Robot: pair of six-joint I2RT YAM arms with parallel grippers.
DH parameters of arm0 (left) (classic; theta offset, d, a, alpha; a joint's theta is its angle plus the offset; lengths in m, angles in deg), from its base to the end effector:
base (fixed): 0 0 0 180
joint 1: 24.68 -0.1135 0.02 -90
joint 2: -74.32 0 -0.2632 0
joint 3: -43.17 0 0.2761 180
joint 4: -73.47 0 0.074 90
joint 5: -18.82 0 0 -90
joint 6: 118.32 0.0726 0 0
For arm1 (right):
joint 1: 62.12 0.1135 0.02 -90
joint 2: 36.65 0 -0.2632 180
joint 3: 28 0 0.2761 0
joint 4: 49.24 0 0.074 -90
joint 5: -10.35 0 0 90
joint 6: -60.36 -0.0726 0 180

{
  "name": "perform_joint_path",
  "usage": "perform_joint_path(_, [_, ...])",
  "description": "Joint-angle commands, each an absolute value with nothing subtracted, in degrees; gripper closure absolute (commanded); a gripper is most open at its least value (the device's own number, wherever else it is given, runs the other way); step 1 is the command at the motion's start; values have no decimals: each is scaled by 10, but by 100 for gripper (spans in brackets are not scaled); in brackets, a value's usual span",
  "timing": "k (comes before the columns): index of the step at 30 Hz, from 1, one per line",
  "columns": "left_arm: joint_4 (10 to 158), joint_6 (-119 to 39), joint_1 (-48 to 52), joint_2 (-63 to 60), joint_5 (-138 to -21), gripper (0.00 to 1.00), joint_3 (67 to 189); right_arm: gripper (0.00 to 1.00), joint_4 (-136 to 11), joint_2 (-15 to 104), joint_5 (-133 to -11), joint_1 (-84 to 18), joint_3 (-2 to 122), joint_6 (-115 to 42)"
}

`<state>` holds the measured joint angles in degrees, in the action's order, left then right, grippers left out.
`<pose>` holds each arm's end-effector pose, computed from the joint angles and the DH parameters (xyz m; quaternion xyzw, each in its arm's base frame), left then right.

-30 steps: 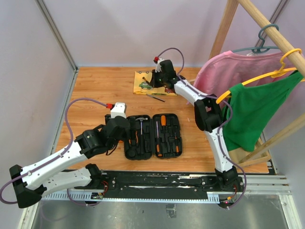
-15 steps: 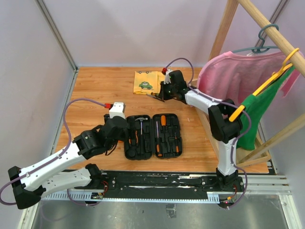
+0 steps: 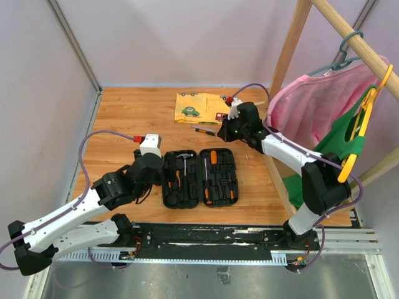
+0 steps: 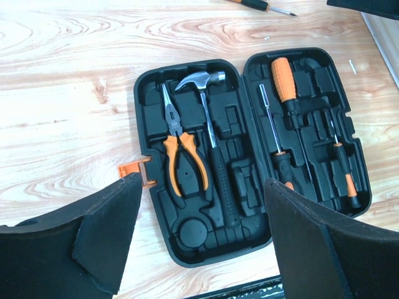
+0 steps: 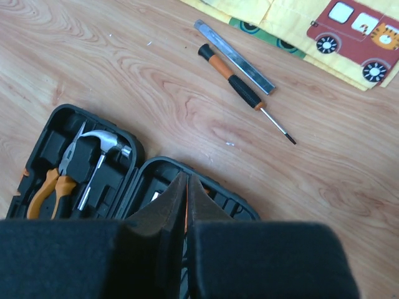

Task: Sort the tools into containers
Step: Pick up the screwdriver from the center of the board.

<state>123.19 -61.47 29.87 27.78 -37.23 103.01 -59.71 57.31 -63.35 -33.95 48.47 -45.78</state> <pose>0.1581 -0.1522 0.2884 0.0292 0.8634 -0.1107 0.4914 0.3681 0.2202 0.2257 -0.1616 0.8360 0.3049 0.4267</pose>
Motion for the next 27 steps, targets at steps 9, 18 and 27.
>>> perform_joint_path(9, [1211, -606, 297, 302, -368, 17, 1018, 67, -677, 673, -639, -347, 616, -331])
perform_joint_path(18, [1214, -607, 297, 295, -371, 16, 1018, 60, -741, 802, -603, -347, 733, -251])
perform_joint_path(27, [1217, -611, 297, 295, -369, 16, 1017, 58, -759, 869, -600, -349, 800, -221])
